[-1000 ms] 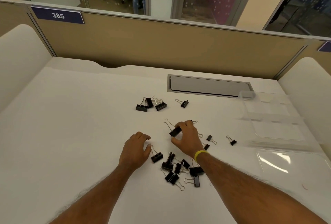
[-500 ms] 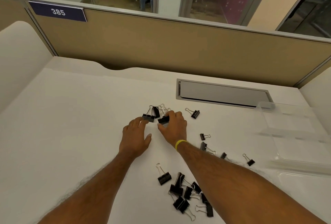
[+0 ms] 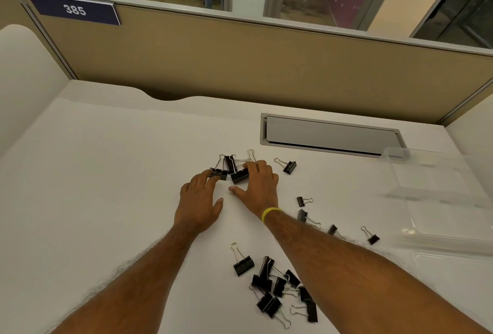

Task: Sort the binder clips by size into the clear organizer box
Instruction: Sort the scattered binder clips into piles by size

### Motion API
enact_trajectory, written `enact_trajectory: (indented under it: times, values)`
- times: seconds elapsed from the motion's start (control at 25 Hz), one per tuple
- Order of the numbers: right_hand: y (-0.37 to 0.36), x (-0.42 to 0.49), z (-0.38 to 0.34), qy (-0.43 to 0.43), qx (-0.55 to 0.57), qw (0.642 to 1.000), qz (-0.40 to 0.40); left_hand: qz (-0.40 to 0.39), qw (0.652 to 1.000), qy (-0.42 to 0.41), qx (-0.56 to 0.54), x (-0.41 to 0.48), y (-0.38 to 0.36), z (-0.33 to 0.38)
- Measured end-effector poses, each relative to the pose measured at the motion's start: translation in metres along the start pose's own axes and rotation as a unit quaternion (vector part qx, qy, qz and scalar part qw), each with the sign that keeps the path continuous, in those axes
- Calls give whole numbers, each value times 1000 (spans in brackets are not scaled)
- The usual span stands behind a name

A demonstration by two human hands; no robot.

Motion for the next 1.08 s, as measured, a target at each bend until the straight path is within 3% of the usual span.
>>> enact_trajectory:
  times: [0.28,0.64,1.08]
  values:
    - [15,-51,45,-14,-2,1000,-11,-18,1000,9,6,-29,-2,14]
    - [26,-142,64,58,-37,994,-84,-70,997,0,15,-88,-13,41]
    - [40,-214,117,24,28,998,-54,-80,996,-29,42,-149,-24,66]
Point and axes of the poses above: each hand's wrist, its own x-axis towards the middle knuckle, its own y-axis out of the back of the hand, z = x × y, the point moved 6 cm from there along x, towards the middle knuckle, and after that the axes turned 13 degrees about -x, right-handed, at the moved point
